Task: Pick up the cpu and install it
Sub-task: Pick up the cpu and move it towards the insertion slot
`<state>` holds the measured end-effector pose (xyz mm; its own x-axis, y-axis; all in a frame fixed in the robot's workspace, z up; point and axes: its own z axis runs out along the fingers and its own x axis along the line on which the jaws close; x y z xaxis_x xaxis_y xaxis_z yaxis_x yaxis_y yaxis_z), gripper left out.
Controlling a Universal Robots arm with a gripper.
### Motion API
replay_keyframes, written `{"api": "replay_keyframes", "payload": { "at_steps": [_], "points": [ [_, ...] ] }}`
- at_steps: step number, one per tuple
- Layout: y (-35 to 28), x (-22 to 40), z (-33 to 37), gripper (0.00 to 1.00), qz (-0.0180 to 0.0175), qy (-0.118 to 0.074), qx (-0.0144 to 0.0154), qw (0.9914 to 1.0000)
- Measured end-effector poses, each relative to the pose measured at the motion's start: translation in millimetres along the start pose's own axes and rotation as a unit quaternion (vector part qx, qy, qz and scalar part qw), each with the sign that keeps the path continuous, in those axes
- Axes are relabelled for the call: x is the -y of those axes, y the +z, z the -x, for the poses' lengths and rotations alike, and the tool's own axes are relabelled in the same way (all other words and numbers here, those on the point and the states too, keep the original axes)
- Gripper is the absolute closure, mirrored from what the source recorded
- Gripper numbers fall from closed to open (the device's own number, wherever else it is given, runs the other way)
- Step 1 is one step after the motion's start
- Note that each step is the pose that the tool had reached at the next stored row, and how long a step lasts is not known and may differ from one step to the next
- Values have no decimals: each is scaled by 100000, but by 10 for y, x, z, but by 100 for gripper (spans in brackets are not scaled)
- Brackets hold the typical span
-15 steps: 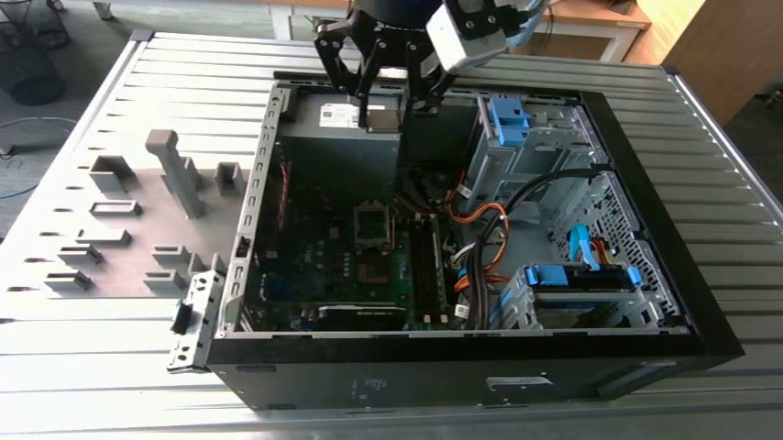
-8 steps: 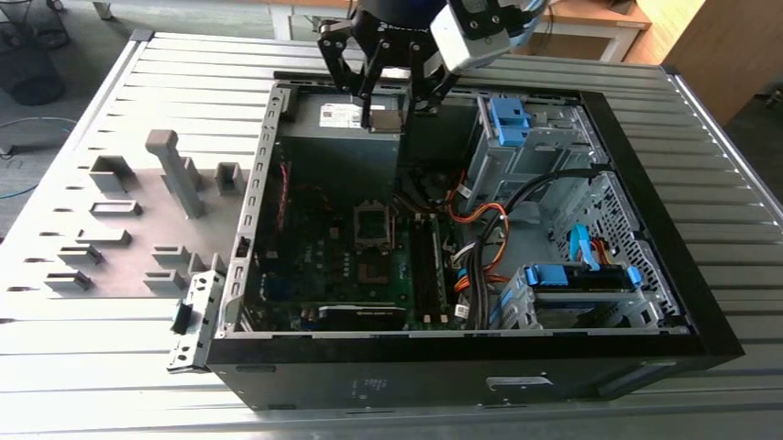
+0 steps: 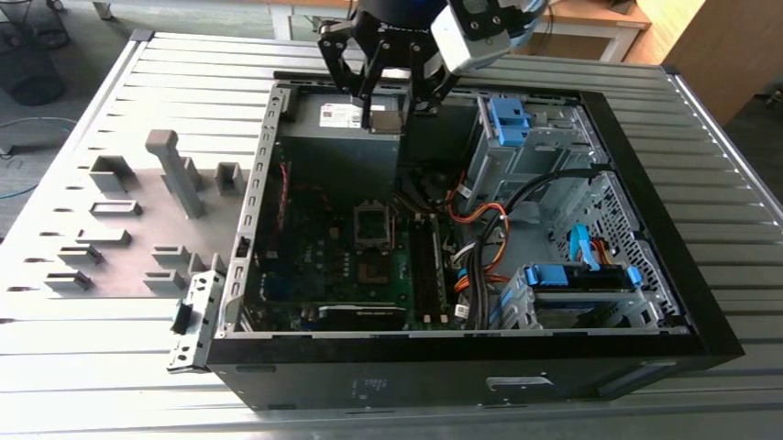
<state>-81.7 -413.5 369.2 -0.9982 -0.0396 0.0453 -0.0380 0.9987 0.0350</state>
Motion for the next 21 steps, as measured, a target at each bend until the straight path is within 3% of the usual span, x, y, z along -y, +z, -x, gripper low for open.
{"api": "replay_keyframes", "payload": {
  "at_steps": [3, 13, 21],
  "points": [
    [-1, 51, -3, 53, -7, 40, 2, 100000],
    [14, 307, -12, 53, 28, 728, 29, 99997],
    [106, 478, -14, 53, 56, 1420, 51, 99990]
  ]
}}
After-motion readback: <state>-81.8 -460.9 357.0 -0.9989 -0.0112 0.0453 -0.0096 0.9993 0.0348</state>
